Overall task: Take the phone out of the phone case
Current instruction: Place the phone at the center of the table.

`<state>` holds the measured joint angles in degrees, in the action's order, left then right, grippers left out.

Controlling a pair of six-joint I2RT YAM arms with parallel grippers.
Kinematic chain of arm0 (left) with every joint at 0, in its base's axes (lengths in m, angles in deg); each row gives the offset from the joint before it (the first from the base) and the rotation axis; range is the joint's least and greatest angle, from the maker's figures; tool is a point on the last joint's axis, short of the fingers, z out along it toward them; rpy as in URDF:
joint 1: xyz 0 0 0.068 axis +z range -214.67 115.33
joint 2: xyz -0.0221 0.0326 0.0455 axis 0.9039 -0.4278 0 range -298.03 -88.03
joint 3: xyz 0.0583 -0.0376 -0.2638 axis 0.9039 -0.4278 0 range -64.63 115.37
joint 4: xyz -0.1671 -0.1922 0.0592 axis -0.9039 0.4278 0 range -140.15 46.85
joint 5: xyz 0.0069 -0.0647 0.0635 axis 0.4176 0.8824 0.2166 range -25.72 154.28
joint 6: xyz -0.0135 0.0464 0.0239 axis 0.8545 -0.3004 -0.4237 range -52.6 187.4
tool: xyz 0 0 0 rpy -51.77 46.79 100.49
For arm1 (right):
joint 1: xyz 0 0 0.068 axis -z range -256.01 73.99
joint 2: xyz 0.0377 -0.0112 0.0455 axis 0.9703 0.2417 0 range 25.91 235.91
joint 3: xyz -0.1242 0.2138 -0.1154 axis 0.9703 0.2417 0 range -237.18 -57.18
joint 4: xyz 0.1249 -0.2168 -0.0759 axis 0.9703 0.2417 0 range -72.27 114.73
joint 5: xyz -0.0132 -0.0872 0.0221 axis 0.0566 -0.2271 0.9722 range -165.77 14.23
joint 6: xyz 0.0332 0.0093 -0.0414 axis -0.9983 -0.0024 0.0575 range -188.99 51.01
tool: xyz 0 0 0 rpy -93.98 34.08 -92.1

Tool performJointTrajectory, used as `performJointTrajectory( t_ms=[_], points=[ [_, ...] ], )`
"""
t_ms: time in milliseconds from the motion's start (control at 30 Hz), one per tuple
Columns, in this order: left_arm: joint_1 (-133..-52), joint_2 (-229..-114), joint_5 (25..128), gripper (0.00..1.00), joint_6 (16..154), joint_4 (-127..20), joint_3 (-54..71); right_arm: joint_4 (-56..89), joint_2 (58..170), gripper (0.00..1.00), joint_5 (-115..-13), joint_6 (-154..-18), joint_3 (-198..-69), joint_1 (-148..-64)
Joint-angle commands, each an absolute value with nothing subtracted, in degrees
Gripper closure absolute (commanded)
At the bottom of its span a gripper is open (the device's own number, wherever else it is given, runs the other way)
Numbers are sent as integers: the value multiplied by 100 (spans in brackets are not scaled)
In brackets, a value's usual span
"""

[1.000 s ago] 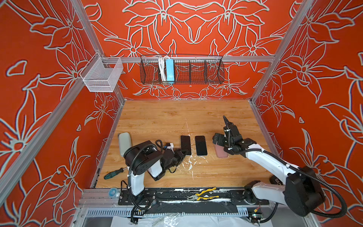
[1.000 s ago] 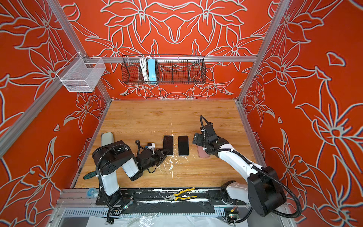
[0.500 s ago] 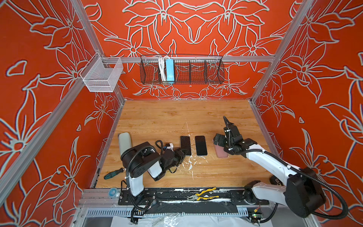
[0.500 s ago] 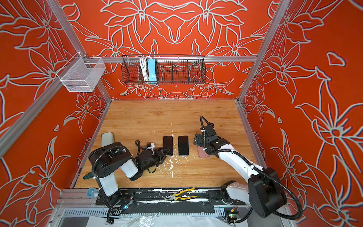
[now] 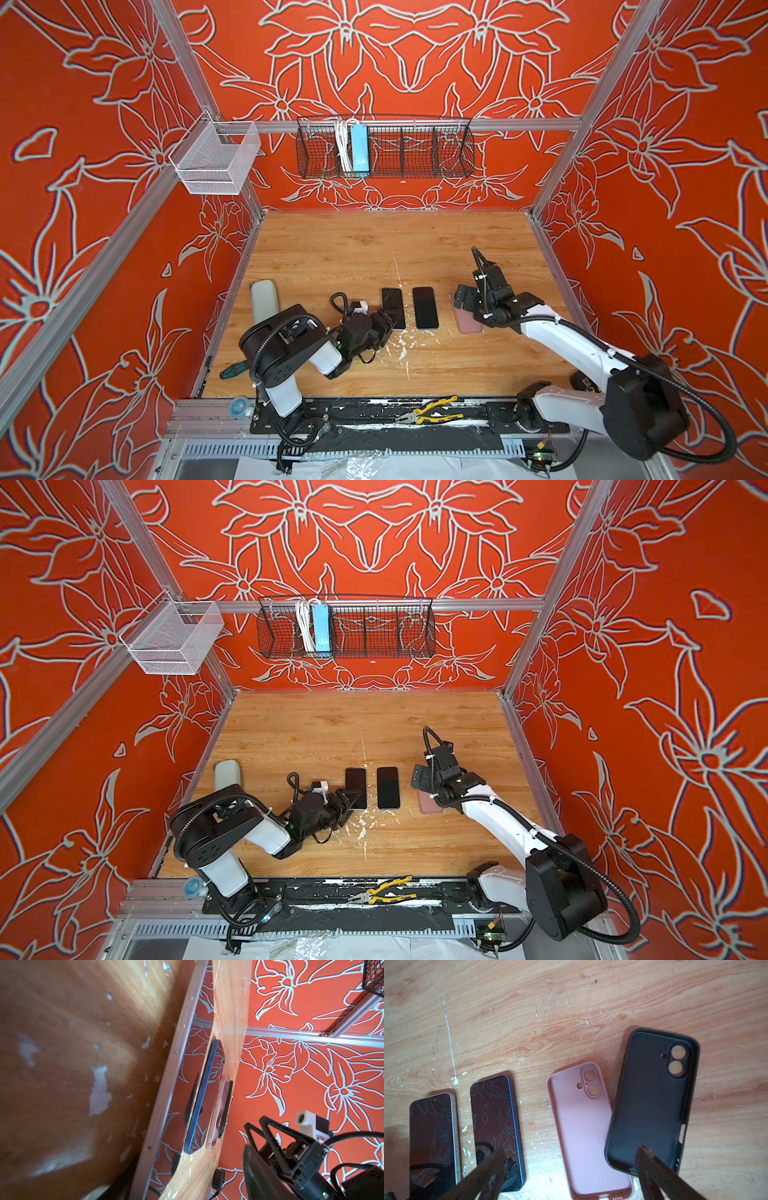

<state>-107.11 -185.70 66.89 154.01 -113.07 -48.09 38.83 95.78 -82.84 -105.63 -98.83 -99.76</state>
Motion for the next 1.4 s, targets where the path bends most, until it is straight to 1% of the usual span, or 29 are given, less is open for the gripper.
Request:
performJointTrajectory(
  t_ms=[0,67,100,133,167,267,400,733,967,1167,1267,1367],
  points=[
    [-10762,-18503,6735,30,15403,-9740,-4830,4040,9473,2,-8427,-10556,-10062,-9991],
    [-10765,-18241,6718,29,15310,-9180,-4718,4067,9458,2,-8446,-10521,-10091,-9983],
    [-10772,-18074,6681,24,15242,-8810,-4646,4067,9456,2,-8447,-10508,-10098,-9982],
    [-10774,-17914,6643,21,15148,-8460,-4577,4087,9451,2,-8447,-10495,-10112,-9974],
    [-10774,-17780,6603,21,15082,-8181,-4520,4101,9447,2,-8447,-10486,-10119,-9972],
    [-10774,-17437,6456,14,14980,-7372,-4351,4112,9464,2,-8404,-10456,-10139,-9948],
    [-10774,-17285,6445,7,14822,-6435,-4032,4140,9523,2,-8322,-10426,-10178,-9914],
    [-10774,-17039,6380,6,14656,-5463,-3794,4484,9841,2,-8162,-10013,-10600,-9650],
    [-10774,-16464,5997,4,14361,-4679,-3606,4673,10120,6,-7800,-9818,-10772,-9155],
    [-10655,-15812,5630,1,13974,-4101,-3502,4769,10452,9,-7885,-9826,-10810,-9055],
    [-10481,-15413,5493,2,13655,-3894,-3457,4797,10711,13,-7830,-9818,-10874,-9061],
    [-10192,-15047,5513,2,13444,-3798,-3515,4614,10848,19,-7848,-9842,-10827,-9062]
  ],
)
